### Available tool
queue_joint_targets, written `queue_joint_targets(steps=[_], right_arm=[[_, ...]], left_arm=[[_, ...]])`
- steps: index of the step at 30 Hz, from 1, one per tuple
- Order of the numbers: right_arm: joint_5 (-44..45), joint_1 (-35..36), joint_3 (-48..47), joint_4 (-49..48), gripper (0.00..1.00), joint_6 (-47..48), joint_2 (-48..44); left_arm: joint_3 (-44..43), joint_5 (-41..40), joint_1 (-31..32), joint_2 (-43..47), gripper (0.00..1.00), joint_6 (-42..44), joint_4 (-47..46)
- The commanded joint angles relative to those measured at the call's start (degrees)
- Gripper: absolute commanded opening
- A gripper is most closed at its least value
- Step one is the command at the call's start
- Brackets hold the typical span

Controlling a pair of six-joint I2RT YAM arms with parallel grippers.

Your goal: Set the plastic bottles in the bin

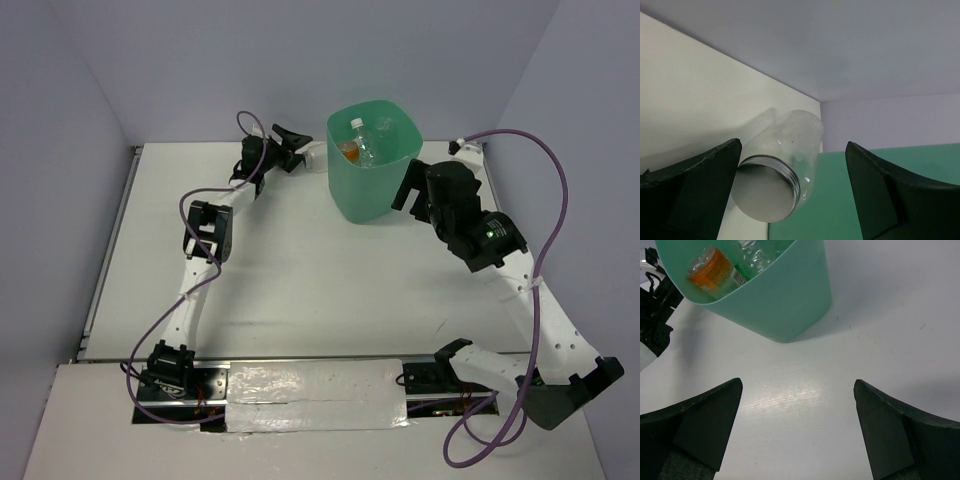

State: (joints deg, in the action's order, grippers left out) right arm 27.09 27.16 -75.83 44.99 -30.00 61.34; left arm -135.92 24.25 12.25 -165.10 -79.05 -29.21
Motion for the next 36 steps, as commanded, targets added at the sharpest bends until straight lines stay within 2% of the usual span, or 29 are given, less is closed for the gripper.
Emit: queue_joint_targets(steps=[1, 13, 27, 33, 36], right_arm=[[-0.1, 0.3, -1.1, -2.6, 1.0, -0.1, 0.4], [-0.7, 0.4, -1.6, -2.4, 1.0, -0.5, 0.6], [-1.0, 0.4, -1.7, -2.2, 1.0, -0.9, 0.7], [-1.0, 0.3, -1.7, -2.4, 1.0, -0.9, 0.7], [-1.1, 0.4, -1.5, -2.4, 1.0, -0.9, 0.7]], left_arm=[[3.7, 3.9, 0.5, 2.4, 0.99, 5.5, 2.5], [6.2, 5.2, 1.5, 5.5, 0.99, 13.4, 10.4], [0.1, 6.2, 3.3, 4.3, 0.99, 20.9, 19.1], [0.7, 5.0, 3.8, 4.7, 0.99, 23.0, 20.9], [0.9, 5.1, 3.9, 4.7, 0.93, 22.9, 20.9]])
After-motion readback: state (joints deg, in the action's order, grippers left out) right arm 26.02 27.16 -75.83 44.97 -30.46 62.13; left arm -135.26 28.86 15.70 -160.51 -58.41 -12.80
